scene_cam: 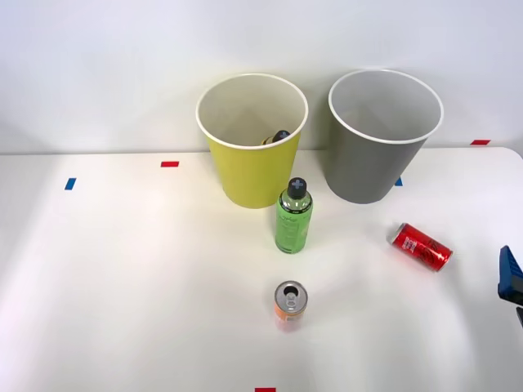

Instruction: Put cans in the gray bin, plastic bottles in the light green bin

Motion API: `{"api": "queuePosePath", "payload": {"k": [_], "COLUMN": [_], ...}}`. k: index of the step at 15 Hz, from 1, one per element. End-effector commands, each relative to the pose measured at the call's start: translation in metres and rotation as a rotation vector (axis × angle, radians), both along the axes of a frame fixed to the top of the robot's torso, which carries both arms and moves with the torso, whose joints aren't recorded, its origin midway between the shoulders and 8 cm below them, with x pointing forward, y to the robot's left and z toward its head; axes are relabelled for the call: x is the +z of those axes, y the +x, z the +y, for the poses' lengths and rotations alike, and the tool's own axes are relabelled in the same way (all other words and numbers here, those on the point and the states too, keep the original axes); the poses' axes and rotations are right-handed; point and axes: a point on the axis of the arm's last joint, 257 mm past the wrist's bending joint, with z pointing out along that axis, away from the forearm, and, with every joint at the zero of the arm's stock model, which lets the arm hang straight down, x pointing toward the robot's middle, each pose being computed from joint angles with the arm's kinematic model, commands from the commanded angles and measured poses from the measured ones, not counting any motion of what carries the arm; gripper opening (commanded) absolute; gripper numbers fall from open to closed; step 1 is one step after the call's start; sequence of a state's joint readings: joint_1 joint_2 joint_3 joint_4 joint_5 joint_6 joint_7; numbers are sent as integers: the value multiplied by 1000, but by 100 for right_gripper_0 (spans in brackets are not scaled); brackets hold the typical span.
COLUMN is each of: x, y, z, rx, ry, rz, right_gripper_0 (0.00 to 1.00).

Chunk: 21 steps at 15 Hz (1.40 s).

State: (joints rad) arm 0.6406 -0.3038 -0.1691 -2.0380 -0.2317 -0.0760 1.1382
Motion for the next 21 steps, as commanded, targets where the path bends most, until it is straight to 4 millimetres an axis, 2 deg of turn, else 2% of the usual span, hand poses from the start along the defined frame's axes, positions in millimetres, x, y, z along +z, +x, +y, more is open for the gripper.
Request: {"api": "queuePosePath", "payload": {"k": [1, 5, 7, 10, 12, 18, 21], "x": [0, -5, -11, -26, -37, -41, -47], "y": [-1, -11, -14, -26, -26, -41, -54], "z": [0, 12, 32, 47, 59, 101, 103], "rx": [1, -24, 12, 45, 99, 227, 221], "ry": [-33, -88, -23, 5, 7, -141, -252], "rz": [5, -7, -23, -42, -75, -126, -109], "right_gripper_0": [100, 100, 100, 100, 100, 100, 100]}}
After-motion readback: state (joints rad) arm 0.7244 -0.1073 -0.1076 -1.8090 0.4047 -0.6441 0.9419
